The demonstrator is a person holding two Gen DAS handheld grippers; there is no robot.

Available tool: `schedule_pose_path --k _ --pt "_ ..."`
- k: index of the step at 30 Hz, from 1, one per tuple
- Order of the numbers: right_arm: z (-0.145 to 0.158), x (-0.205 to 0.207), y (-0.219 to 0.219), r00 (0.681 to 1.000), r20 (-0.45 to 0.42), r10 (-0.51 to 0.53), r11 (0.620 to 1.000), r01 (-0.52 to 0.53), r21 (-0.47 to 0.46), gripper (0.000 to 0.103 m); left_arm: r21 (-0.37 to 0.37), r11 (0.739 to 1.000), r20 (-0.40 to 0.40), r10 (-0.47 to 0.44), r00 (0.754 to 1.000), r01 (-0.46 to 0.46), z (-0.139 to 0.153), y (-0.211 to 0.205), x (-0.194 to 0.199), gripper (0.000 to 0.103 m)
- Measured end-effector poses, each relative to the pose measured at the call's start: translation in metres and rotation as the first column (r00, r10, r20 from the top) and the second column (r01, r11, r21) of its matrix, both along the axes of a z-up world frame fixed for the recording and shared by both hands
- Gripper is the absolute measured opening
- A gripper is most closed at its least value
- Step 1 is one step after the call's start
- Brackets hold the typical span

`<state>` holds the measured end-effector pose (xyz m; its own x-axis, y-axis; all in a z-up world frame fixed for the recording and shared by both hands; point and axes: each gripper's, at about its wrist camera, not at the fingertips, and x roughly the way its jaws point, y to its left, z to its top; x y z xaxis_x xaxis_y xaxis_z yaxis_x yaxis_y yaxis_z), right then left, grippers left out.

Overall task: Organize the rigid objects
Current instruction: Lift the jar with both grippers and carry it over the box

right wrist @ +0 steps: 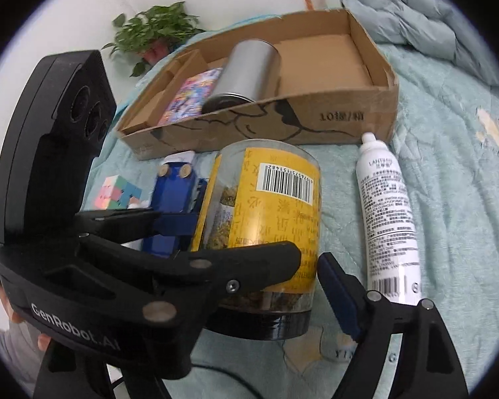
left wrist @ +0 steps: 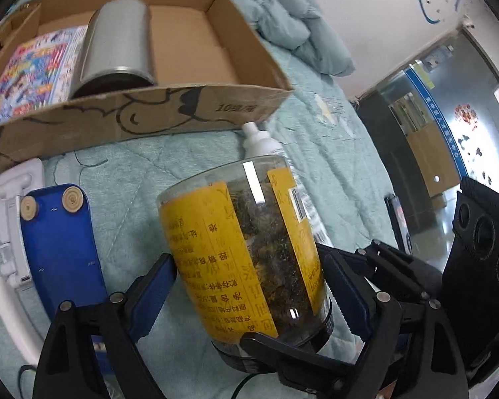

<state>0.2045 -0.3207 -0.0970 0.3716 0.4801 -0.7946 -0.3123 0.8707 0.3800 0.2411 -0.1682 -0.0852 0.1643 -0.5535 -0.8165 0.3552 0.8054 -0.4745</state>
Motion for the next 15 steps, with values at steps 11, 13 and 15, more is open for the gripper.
schedule_pose_path --k 11,13,15 --pt "-0.019 -0.015 -0.008 0.991 -0.136 0.006 0.999 -0.001 0.035 0.079 0.007 0.999 -0.133 0.032 0.991 -0.031 -0.033 0.000 -0.003 0.084" --pt "-0.021 -0.013 -0.009 0.990 -0.143 0.000 0.999 0.007 0.046 0.080 0.002 1.000 -0.126 0.027 0.992 -0.027 -0.035 0.001 -0.005 0.085" --pt "-0.023 -0.011 -0.011 0.989 -0.148 0.000 0.998 0.009 0.059 0.081 -0.004 1.000 -0.123 0.023 0.992 -0.024 -0.037 0.002 -0.007 0.085"
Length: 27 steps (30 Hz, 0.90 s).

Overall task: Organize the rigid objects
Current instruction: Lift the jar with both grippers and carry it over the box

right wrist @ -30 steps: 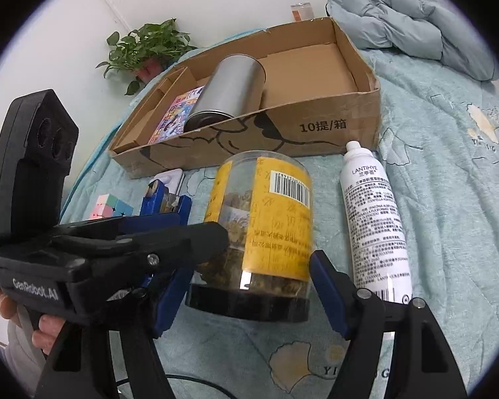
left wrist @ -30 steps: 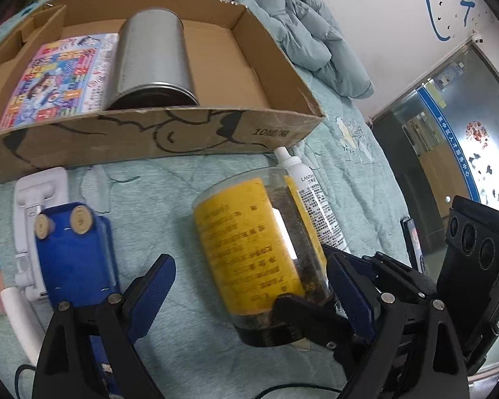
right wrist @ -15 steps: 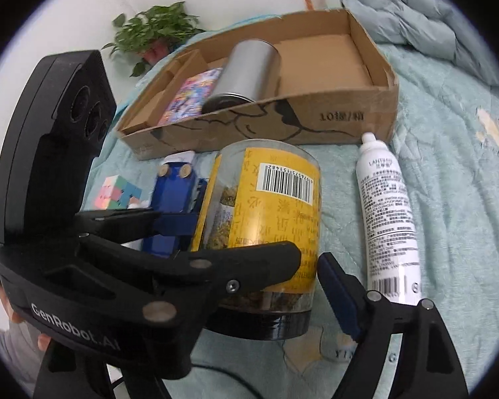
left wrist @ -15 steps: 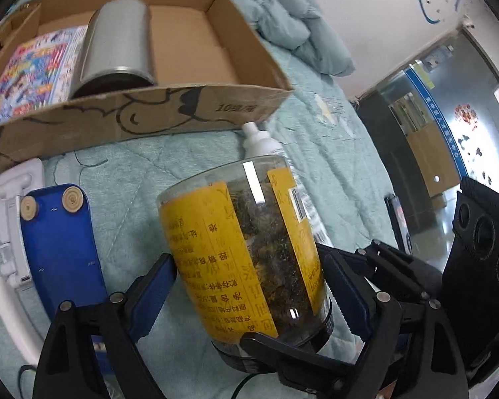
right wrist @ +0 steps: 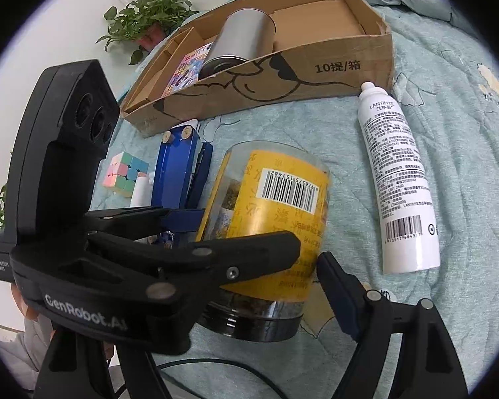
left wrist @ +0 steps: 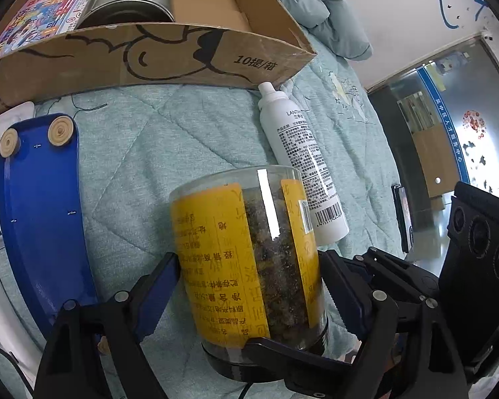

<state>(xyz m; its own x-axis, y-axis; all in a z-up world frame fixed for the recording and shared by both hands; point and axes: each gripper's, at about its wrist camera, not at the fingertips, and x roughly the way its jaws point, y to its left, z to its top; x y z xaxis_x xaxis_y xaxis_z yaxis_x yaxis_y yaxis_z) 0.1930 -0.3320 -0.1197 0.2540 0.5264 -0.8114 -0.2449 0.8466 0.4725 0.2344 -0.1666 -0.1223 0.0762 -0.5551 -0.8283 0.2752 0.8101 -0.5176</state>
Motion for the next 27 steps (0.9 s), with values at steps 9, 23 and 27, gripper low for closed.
schedule_pose_path --k 9,23,27 --pt "-0.002 -0.003 0.008 0.999 0.046 0.004 1.000 -0.004 -0.014 0.083 -0.024 0.999 -0.003 0.022 1.000 -0.022 -0.007 0.008 0.001 0.086" --pt "-0.009 0.000 0.018 0.997 0.073 -0.034 0.999 0.037 -0.031 0.087 -0.005 1.000 0.037 0.020 0.999 -0.019 -0.002 0.004 -0.003 0.085" --pt "-0.006 -0.001 0.020 0.996 0.088 -0.030 0.999 0.032 -0.025 0.086 0.019 1.000 0.096 0.006 0.995 -0.008 0.011 0.003 -0.008 0.085"
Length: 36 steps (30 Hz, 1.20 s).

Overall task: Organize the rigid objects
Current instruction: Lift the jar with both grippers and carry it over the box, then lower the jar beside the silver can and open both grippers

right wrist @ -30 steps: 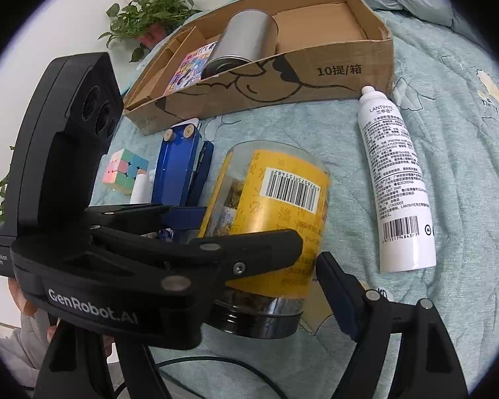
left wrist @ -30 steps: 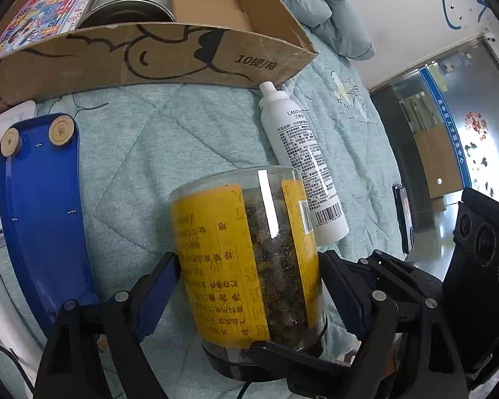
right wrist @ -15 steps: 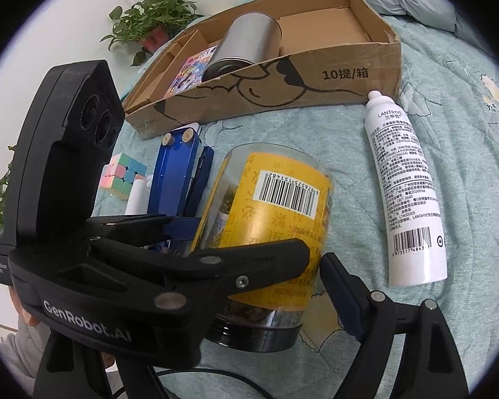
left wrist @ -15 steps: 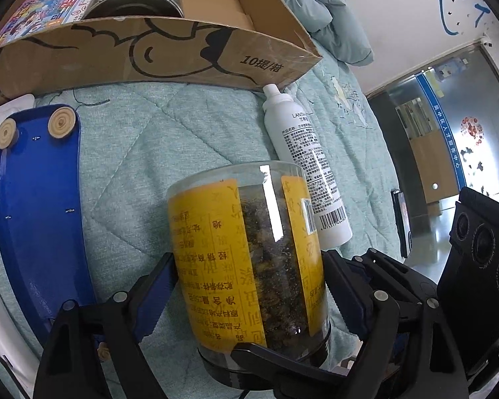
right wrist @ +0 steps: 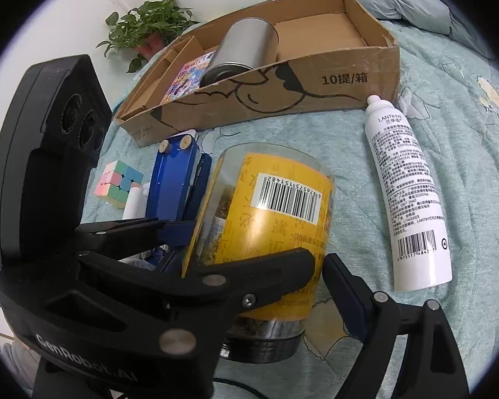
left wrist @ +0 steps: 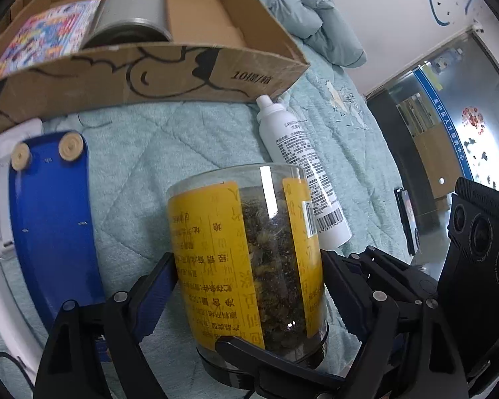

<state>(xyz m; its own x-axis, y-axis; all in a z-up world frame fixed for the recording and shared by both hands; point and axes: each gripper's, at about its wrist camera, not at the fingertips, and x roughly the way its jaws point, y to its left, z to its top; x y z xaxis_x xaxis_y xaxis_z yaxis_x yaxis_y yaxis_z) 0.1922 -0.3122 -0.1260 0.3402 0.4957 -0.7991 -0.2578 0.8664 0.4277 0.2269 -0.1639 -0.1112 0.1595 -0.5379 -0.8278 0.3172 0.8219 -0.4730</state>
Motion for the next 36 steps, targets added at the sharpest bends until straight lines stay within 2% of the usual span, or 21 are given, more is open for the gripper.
schedule_pose_path --k 9,14,20,26,31,36 --pt "0.035 0.003 0.003 0.992 0.125 0.030 0.999 -0.031 0.008 0.086 -0.005 1.000 0.133 0.030 0.991 -0.029 0.050 0.011 0.005 0.085" --pt "0.055 0.016 0.007 0.982 0.182 0.046 0.999 -0.048 0.005 0.086 -0.009 0.999 0.177 0.041 0.983 -0.040 0.073 0.016 0.020 0.085" --pt "0.079 0.040 0.011 0.968 0.242 0.060 0.998 -0.063 0.006 0.086 -0.008 0.999 0.241 0.053 0.969 -0.052 0.106 0.020 0.047 0.085" --pt "0.107 0.077 0.010 0.953 0.292 0.086 0.996 -0.088 -0.006 0.086 0.013 0.999 0.306 0.047 0.951 -0.053 0.145 0.011 0.096 0.085" --pt "0.127 0.119 0.011 0.945 0.306 0.118 0.993 -0.114 -0.031 0.086 0.025 0.998 0.314 0.044 0.948 -0.055 0.161 0.006 0.147 0.085" --pt "0.120 0.157 0.009 0.956 0.258 0.141 0.990 -0.134 -0.044 0.086 0.030 0.998 0.251 0.050 0.967 -0.059 0.142 -0.002 0.192 0.085"
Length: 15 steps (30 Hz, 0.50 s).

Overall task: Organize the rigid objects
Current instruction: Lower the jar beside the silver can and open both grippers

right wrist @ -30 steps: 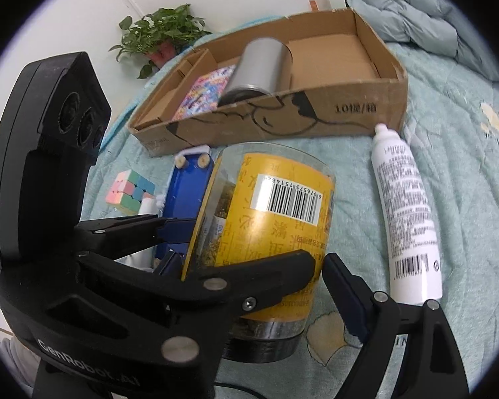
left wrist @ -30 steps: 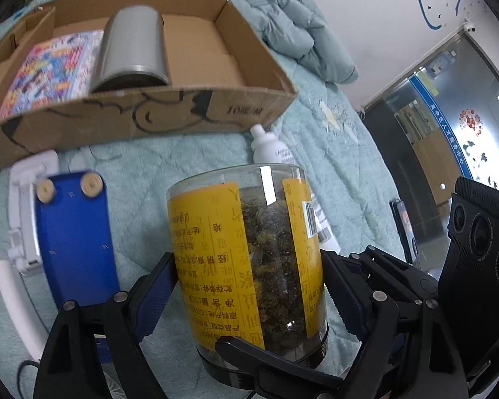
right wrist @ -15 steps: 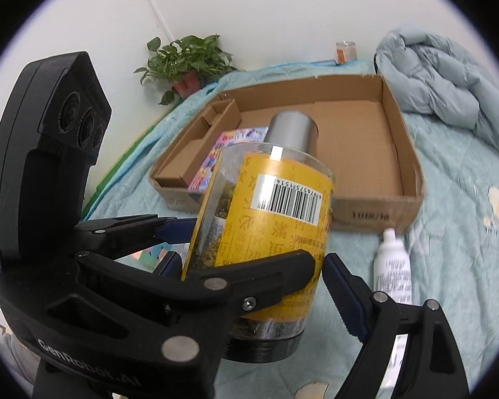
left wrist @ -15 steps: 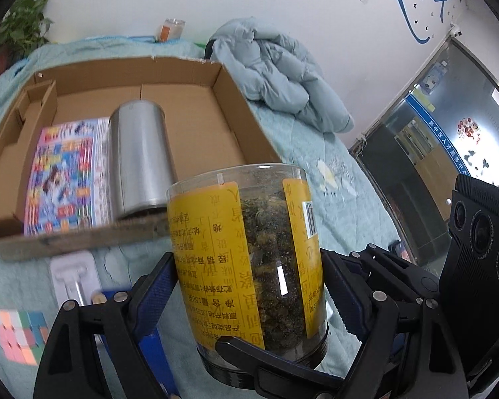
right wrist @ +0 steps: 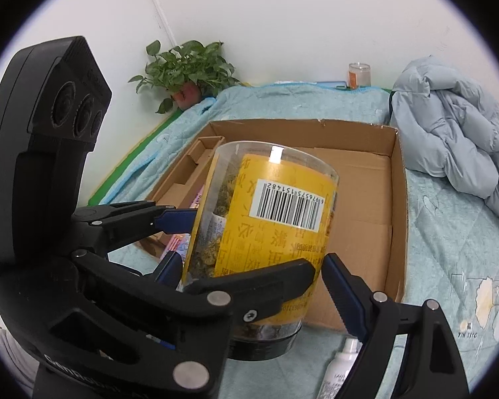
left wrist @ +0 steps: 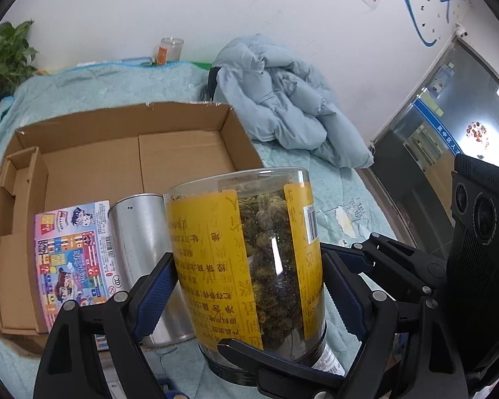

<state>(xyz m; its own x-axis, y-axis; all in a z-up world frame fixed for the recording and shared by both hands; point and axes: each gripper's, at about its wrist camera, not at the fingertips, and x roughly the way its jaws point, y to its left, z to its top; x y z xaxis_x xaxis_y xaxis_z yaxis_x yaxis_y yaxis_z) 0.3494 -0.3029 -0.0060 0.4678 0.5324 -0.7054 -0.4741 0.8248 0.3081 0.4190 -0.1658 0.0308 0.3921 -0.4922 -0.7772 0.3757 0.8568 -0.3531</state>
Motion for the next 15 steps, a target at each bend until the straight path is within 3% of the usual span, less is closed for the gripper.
schedule_pose_path --k 7,15 --pt "-0.043 0.030 -0.006 0.992 -0.129 -0.005 1.000 0.005 -0.002 0.085 0.006 1.000 -0.125 -0.010 0.992 0.011 -0.055 -0.009 0.027 0.085" --pt "-0.064 0.036 -0.014 0.984 -0.180 -0.004 1.000 0.002 -0.011 0.085 -0.011 1.000 -0.228 0.005 0.974 -0.008 -0.079 -0.017 0.040 0.085"
